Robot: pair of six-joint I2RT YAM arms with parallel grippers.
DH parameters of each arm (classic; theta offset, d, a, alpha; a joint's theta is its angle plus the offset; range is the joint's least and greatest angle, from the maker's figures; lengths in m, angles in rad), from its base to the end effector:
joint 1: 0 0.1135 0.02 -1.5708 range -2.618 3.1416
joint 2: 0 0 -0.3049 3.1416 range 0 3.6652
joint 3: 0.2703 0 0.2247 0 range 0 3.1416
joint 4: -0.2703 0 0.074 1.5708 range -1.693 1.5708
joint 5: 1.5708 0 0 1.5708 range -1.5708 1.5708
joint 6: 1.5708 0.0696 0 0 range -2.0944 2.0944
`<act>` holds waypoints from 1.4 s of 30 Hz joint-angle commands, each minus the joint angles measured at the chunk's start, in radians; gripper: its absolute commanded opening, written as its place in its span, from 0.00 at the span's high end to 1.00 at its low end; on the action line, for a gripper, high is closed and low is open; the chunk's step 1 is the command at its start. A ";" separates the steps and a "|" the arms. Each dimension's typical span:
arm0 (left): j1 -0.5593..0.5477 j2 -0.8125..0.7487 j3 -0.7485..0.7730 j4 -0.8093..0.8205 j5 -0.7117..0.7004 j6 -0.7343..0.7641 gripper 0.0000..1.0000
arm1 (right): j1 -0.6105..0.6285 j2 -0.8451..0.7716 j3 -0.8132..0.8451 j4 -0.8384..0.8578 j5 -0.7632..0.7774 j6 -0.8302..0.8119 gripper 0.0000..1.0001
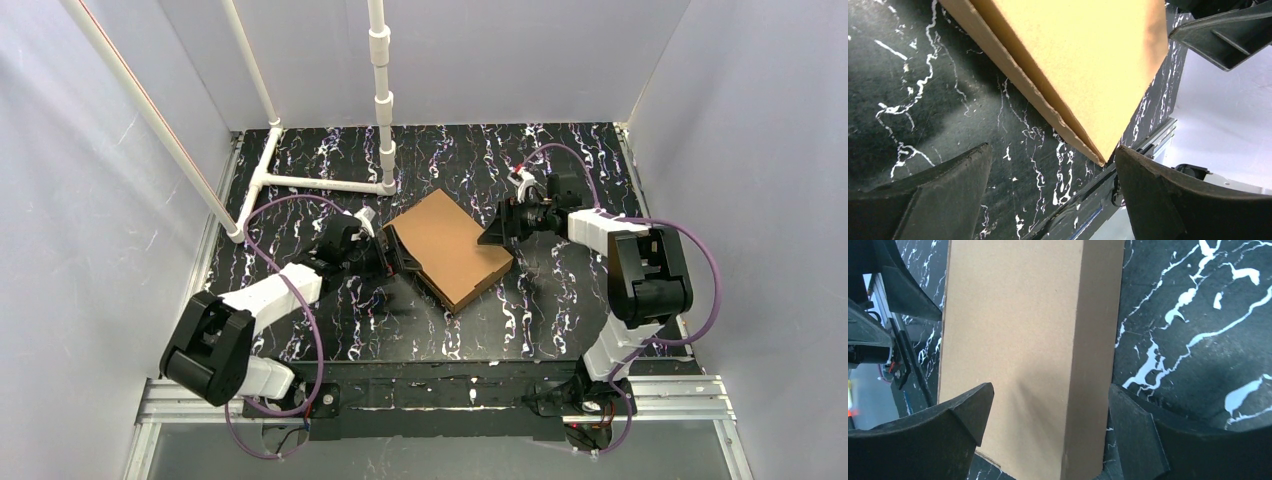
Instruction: Fold the paper box
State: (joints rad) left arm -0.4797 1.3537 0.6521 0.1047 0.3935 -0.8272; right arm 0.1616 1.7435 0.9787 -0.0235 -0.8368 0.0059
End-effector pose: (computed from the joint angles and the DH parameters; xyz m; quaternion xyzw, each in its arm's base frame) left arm 0.2297 -0.1496 0.2396 -0.0597 0.8695 -0.4162 0.2593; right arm 0.3423 0.1082 0.2217 -0.2202 0.8301 0.4034 0.3158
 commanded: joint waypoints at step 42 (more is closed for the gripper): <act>0.006 0.229 0.162 0.173 0.100 -0.071 0.78 | 0.041 0.043 -0.004 0.096 -0.084 0.113 0.57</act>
State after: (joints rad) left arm -0.4664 1.5860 0.7582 0.2279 0.4561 -0.8970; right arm 0.1764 1.7889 0.9668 0.0784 -0.8341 0.1093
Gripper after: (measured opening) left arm 0.233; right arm 0.444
